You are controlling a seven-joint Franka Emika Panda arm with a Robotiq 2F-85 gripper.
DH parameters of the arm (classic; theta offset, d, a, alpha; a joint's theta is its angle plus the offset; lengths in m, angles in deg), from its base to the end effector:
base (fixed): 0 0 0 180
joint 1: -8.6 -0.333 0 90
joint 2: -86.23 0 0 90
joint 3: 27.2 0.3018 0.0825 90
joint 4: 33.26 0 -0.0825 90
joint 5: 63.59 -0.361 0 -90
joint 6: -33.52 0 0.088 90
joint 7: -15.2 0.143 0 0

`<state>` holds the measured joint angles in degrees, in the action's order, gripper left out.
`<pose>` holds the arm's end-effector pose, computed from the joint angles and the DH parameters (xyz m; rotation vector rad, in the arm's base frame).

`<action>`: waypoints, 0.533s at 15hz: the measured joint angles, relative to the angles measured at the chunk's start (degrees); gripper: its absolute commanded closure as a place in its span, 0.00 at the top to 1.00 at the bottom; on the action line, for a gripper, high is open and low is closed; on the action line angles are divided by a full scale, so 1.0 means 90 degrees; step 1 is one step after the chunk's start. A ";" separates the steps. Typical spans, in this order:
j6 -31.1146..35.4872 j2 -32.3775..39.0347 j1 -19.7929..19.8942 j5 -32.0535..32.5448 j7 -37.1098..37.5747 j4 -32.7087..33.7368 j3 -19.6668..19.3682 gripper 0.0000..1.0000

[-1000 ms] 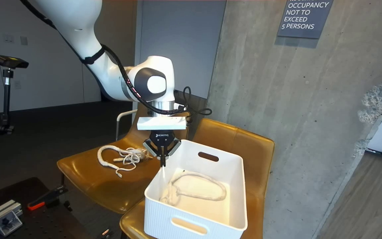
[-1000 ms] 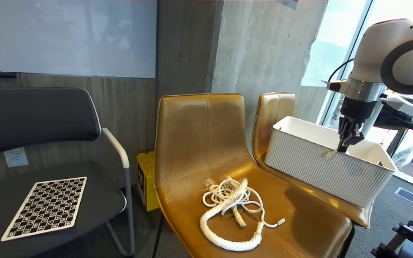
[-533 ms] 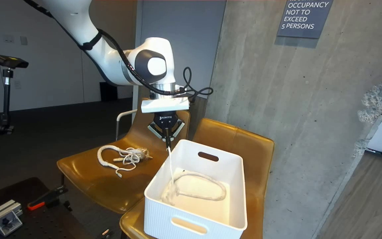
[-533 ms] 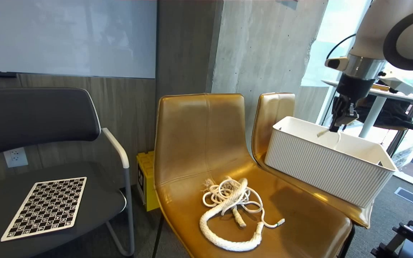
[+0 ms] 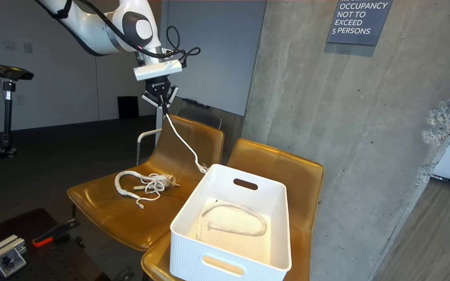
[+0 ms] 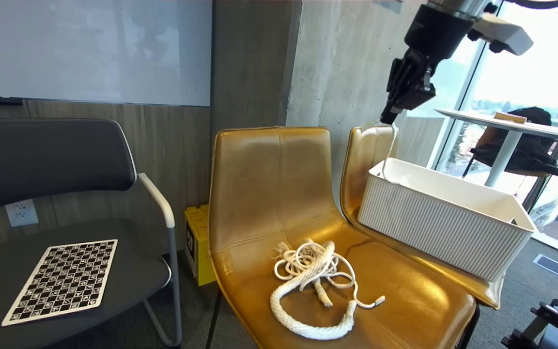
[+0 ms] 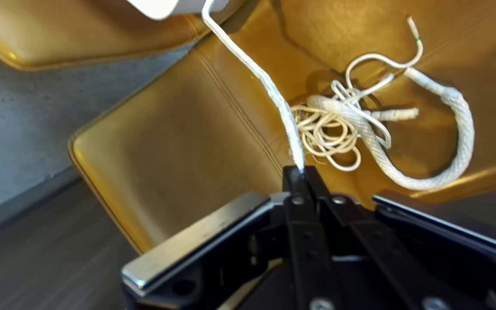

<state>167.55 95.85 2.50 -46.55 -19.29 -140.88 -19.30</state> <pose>0.6021 0.1344 0.4157 2.4905 1.3875 0.3603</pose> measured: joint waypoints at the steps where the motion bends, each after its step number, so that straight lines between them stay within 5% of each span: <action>1: -0.0081 0.0060 -0.0183 0.0006 0.0007 0.0216 0.0133 0.01; 8: -0.0821 0.1161 -0.1094 0.0204 0.0004 0.2045 0.0582 0.01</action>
<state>160.16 106.30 -7.35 -44.71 -19.25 -122.48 -14.05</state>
